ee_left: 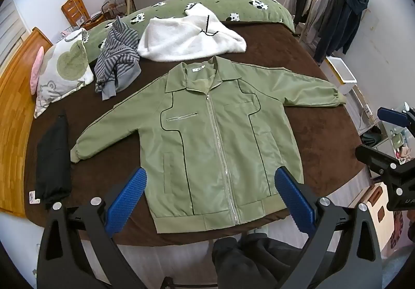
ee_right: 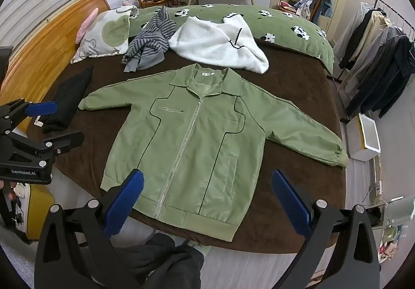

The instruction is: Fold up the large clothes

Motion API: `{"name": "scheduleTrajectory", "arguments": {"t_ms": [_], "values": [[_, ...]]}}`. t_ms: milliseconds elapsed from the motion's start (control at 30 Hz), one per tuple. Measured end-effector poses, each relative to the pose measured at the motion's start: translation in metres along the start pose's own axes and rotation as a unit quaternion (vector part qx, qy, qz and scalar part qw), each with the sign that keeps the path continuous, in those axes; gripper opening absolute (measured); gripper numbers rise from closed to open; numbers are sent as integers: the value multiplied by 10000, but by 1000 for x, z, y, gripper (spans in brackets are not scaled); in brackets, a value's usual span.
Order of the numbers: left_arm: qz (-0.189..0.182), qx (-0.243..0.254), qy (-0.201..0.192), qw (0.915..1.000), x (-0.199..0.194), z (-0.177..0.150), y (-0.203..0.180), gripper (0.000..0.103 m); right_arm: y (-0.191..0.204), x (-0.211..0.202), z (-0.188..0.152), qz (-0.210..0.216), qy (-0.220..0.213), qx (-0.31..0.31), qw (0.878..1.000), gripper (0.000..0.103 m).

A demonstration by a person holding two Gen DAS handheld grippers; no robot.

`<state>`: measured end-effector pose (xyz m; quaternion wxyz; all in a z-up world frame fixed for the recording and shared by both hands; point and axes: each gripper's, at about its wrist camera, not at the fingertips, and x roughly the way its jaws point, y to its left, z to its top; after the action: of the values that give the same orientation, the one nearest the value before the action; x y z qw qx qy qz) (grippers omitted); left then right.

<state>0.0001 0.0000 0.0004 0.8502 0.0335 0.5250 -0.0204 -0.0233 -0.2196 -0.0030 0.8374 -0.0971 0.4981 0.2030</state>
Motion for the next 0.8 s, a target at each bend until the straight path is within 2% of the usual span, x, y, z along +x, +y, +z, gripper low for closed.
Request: {"name": "scheduleTrajectory", "arguments": {"t_ms": [800], "values": [[49, -2, 43, 10000, -2, 6, 7, 97, -10, -8, -2, 8, -37, 73, 10000, 97]]}}
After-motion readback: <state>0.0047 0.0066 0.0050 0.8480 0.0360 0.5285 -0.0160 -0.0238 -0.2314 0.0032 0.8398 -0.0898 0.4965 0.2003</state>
